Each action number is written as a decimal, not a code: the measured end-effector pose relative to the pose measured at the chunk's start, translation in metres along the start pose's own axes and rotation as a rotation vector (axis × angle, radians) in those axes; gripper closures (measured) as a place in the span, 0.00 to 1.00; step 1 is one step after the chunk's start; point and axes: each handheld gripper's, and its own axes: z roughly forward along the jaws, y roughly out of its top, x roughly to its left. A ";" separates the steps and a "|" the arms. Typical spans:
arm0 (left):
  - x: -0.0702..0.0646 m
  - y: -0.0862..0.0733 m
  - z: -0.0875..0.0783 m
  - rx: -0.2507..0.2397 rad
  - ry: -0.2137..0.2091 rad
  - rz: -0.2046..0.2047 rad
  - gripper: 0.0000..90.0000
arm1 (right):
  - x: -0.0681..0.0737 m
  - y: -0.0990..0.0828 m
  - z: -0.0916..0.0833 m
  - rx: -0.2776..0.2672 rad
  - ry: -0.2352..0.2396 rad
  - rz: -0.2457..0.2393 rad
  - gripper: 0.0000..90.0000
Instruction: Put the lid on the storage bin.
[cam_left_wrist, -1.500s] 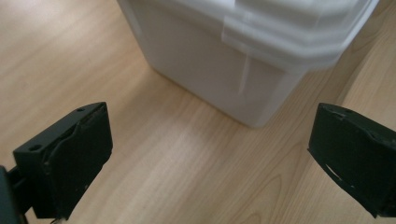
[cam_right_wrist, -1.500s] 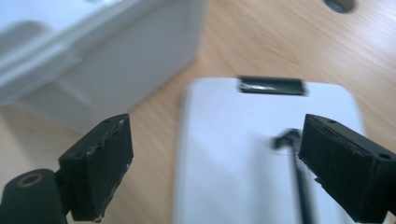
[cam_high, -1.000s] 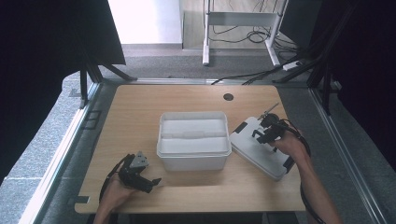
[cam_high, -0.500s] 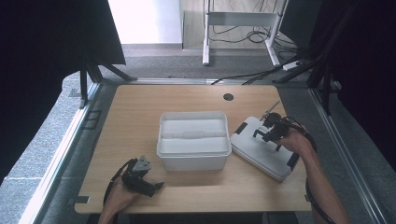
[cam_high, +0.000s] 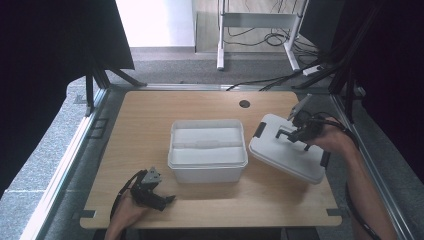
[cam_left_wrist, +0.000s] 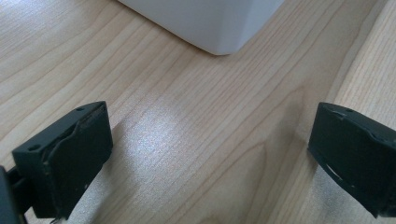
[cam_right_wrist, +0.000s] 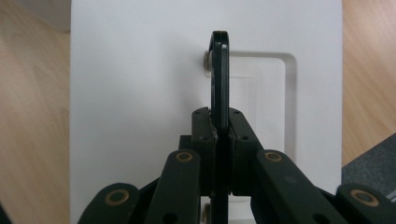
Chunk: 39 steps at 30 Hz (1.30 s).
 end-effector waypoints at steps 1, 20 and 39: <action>0.000 0.000 0.000 0.000 0.000 0.000 0.00 | 0.000 0.001 -0.006 -0.004 0.006 -0.007 0.93; 0.000 0.000 0.000 0.002 -0.001 0.001 0.00 | 0.022 0.059 -0.072 -0.150 0.059 -0.202 0.93; 0.000 0.000 0.000 0.002 -0.001 0.000 0.00 | 0.080 0.178 -0.013 -0.146 0.174 -0.412 0.93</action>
